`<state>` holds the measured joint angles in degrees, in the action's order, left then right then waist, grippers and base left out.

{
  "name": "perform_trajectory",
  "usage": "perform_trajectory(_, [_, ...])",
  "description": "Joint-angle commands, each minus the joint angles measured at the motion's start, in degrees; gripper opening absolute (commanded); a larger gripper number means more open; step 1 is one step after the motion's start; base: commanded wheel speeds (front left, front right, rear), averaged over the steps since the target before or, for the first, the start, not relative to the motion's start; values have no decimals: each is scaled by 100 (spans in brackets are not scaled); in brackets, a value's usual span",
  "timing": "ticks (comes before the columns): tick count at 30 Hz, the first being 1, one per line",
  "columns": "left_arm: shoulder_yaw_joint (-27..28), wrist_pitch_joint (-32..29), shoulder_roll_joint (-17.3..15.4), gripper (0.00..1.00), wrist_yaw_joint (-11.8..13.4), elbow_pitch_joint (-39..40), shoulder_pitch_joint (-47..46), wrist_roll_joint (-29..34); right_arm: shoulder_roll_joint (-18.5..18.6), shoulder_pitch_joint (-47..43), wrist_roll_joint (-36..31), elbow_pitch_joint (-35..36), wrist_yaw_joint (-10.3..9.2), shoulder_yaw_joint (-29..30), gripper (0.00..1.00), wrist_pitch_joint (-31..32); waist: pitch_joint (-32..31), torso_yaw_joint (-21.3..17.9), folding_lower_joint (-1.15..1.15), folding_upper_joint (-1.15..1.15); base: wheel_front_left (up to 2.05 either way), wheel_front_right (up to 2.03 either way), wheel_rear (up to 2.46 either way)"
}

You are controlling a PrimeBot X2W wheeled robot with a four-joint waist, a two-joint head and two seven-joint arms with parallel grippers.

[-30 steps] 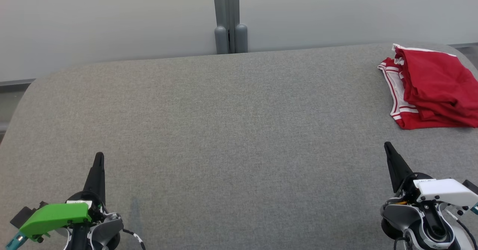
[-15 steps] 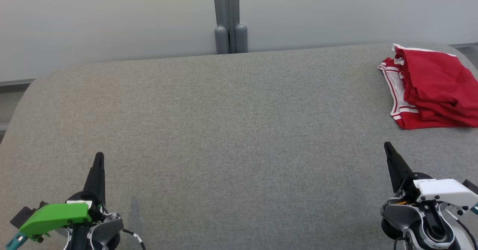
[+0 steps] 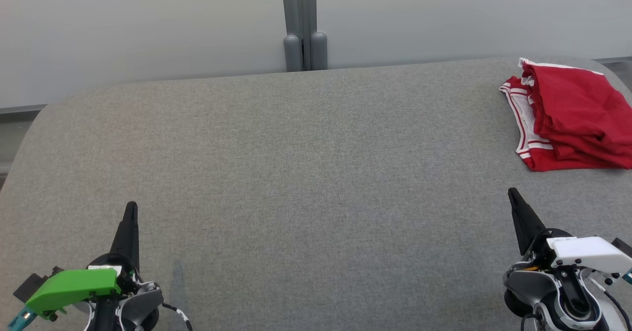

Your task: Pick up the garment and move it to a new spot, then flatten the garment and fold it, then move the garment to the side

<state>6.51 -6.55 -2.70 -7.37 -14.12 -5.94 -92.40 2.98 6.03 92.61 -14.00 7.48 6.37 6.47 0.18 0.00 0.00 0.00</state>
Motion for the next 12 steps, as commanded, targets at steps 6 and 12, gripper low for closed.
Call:
perform_trajectory(6, [11,-17,-33,0,-23,14,-59,-3,-1,40,-17,-10,2,13,0,12,0,0,0,0,0,0,0])
perform_trajectory(12, [11,-17,-33,0,-23,15,-59,-3,-2,40,-20,-10,2,15,0,14,0,0,0,0,0,0,0])
